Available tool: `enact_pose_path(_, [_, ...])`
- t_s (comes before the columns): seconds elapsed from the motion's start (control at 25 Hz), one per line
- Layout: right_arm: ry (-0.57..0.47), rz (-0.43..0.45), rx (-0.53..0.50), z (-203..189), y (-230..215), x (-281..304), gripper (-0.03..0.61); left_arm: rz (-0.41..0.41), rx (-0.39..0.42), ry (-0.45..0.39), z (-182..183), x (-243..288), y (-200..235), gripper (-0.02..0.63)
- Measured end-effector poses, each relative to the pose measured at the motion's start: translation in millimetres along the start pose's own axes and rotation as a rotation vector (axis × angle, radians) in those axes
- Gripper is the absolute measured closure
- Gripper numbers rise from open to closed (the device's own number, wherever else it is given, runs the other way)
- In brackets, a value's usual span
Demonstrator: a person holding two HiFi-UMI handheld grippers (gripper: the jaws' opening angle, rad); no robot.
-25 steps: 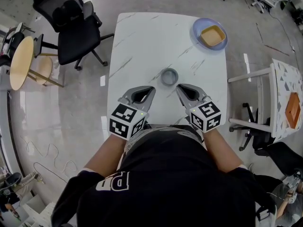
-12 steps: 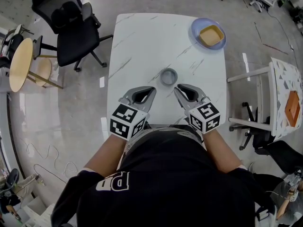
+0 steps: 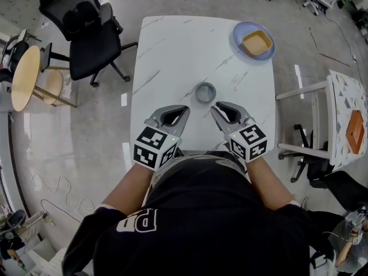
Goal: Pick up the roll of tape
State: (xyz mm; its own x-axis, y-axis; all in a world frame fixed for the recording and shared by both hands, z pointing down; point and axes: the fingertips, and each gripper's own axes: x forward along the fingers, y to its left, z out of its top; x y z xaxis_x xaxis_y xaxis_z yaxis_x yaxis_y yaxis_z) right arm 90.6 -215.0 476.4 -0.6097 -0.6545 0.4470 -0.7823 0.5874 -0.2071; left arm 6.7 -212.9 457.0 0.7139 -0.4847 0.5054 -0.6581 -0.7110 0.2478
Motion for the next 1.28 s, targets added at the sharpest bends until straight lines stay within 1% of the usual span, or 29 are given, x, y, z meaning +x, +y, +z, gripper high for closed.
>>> enact_pose_path(0.4, [0.024,0.004,-0.018,-3.4,2.0,0.8,0.514,-0.004,0.006,0.001,-1.0,-1.2,-3.1,0.555])
enact_pose_path(0.68, [0.104,-0.029,-0.173,-10.9,-3.3,12.2,0.514,0.000,0.001,0.000,-4.2,-4.0,1.2,0.555])
enact_pose_path(0.8, [0.154,-0.030,-0.232,-18.0,-5.2,21.7,0.514,0.008,-0.009,0.000,-6.7,-6.4,4.6,0.555])
enact_pose_path(1.0, [0.272,-0.015,-0.336,-41.6,-11.0,41.7,0.514,0.022,-0.020,0.000,-11.2,-10.3,10.3,0.555])
enact_pose_path(1.16, [0.361,0.013,-0.378,-65.0,-15.4,57.3,0.514,0.036,-0.036,-0.002,-15.3,-14.8,15.0,0.554])
enact_pose_path(1.28, [0.420,0.032,-0.424,-74.7,-17.1,67.8,0.514,0.045,-0.042,-0.001,-18.4,-17.7,17.7,0.555])
